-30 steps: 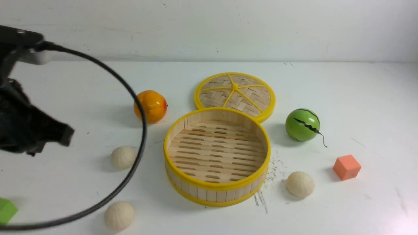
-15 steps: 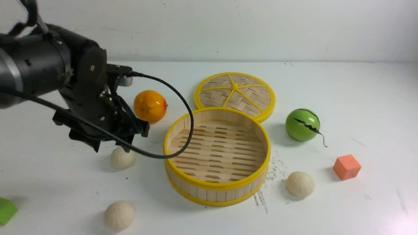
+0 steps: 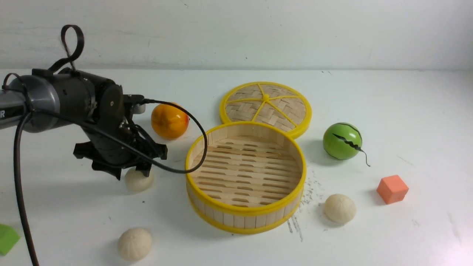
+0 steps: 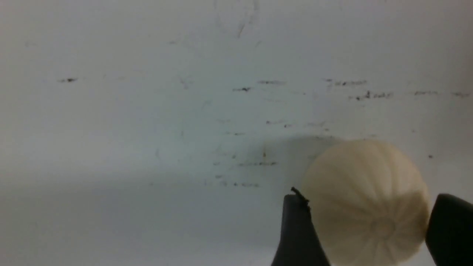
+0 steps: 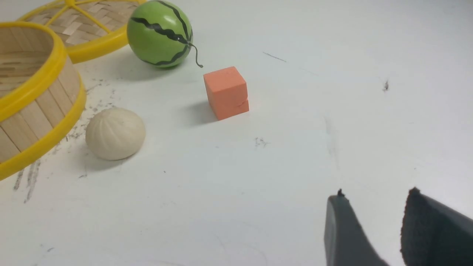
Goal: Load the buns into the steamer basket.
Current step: Use the left arm to grab a steamed stuffed bun, then use the left arm to put the steamed stuffed bun into the steamer
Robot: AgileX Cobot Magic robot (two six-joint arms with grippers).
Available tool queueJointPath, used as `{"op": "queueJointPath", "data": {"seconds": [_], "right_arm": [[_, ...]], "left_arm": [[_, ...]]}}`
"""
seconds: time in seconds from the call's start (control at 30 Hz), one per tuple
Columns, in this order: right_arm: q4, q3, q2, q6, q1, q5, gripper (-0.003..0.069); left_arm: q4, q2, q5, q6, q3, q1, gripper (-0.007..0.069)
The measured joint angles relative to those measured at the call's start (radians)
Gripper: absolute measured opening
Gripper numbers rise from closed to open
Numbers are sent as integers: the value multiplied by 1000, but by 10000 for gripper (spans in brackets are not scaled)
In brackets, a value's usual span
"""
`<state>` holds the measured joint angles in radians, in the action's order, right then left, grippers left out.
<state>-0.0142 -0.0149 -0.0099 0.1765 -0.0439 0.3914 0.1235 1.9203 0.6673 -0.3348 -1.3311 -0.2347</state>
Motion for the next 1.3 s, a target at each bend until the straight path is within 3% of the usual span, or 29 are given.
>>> {"op": "queueJointPath", "data": {"seconds": [0.13,0.27,0.3,0.43,0.57,0.7,0.83,1.03,1.2,1.3], "right_arm": [[0,0,0,0,0,0,239],[0,0,0,0,0,0,239],[0,0,0,0,0,0,239],[0,0,0,0,0,0,239],[0,0,0,0,0,0,239],[0,0,0,0,0,0,239],[0,0,0,0,0,0,239],[0,0,0,0,0,0,239],[0,0,0,0,0,0,239],[0,0,0,0,0,0,239]], "left_arm": [[-1,29,-5,4,-15,0,391],[-1,37,-3,22,-17,0,190],[0,37,7,27,-29,0,111],[2,35,97,66,-107,-11,-3],[7,13,214,124,-239,-63,-3],[-17,-8,282,146,-413,-186,-3],[-53,14,254,147,-471,-286,-3],[-62,102,152,108,-475,-352,10],[-61,191,116,65,-475,-358,106],[-57,229,115,59,-475,-358,242]]}}
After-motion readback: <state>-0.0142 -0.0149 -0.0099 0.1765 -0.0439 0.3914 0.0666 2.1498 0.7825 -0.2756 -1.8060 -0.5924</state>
